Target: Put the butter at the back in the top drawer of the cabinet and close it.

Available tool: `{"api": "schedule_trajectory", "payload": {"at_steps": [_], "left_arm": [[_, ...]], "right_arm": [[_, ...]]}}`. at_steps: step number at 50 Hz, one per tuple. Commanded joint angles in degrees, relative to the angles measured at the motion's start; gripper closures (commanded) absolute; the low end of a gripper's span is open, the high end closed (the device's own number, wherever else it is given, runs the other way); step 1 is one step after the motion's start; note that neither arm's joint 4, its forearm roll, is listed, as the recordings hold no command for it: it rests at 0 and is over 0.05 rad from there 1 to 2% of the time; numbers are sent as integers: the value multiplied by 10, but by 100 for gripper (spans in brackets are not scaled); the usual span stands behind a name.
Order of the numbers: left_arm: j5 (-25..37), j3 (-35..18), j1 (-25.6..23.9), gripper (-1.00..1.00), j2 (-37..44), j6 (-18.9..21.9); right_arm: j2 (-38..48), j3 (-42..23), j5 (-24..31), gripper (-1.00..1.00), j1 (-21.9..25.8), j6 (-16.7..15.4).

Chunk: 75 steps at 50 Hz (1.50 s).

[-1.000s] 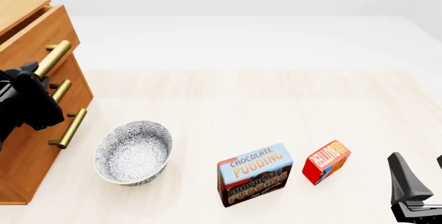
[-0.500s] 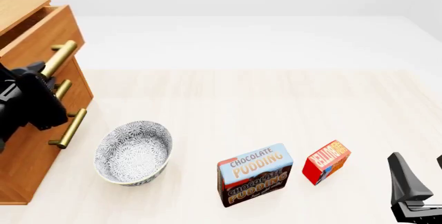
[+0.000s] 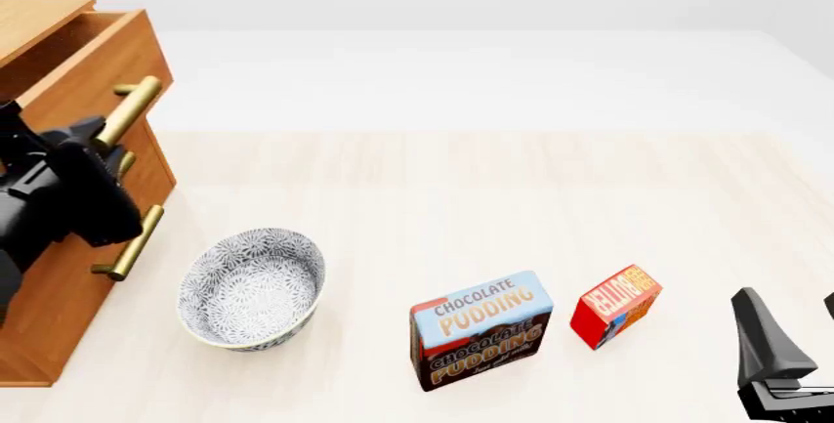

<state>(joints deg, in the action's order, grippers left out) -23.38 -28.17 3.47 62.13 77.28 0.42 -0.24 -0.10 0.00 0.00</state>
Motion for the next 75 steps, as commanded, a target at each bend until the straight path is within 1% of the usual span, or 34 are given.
{"api": "schedule_trajectory", "payload": {"at_steps": [1,17,25,31,54,75], "left_arm": [[-3,3,-23,100,23,5],[-25,-3,-44,100,57,15],[-56,-18,-60,100,106,22],[-61,-26,-70,100,120,24],[-51,-32,-103,100,122,27],[-27,-35,-120,100,100,15]], "right_arm": [[0,0,0,-100,0,0],[0,0,0,-100,0,0],[0,0,0,-100,0,0],[0,0,0,-100,0,0],[0,0,0,-100,0,0],[0,0,0,-100,0,0]]}}
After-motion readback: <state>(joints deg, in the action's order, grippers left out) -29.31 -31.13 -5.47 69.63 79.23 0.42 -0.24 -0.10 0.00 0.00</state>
